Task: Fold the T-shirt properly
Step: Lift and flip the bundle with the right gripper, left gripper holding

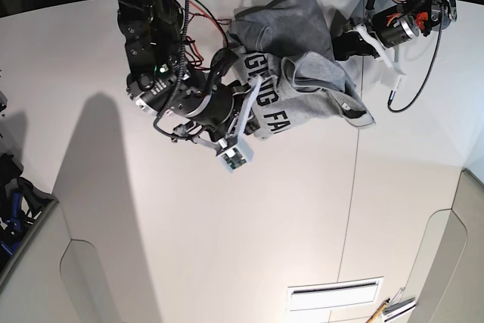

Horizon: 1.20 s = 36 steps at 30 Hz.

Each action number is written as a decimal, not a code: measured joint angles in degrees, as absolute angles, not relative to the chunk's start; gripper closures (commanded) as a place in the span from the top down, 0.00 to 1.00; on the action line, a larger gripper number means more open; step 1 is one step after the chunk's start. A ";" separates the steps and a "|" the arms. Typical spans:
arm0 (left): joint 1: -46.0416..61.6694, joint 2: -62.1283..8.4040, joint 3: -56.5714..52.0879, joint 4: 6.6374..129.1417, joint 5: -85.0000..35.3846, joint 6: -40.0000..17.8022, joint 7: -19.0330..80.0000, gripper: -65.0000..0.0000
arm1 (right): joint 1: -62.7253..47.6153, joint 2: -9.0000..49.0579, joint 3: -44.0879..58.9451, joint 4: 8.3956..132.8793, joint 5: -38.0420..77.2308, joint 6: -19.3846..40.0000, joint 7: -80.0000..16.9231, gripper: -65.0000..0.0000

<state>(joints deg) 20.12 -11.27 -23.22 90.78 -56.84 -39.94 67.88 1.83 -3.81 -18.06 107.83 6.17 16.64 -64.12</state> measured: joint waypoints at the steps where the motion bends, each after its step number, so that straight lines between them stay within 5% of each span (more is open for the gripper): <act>1: 20.14 -11.27 -23.22 90.78 -56.84 -39.94 67.90 0.00 | 1.52 -3.81 -19.11 107.74 6.20 16.64 -64.14 0.00; 13: 20.12 -11.27 -23.22 90.78 -56.88 -39.94 67.90 0.00 | -3.05 -3.70 -31.83 107.63 10.66 16.32 -65.63 0.00; 19: 20.14 -11.29 -23.22 90.78 -56.88 -40.05 68.16 0.00 | -2.98 -3.92 -39.64 107.66 16.97 22.15 -65.39 0.00; 36: 20.14 -15.09 -23.92 90.72 -58.74 -40.10 68.84 0.00 | -2.57 -4.16 -30.46 113.10 18.09 24.03 -63.16 0.00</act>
<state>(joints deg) 20.14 -15.09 -23.92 90.72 -58.74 -40.10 68.84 -2.57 -4.16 -30.46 113.10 18.09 24.03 -63.16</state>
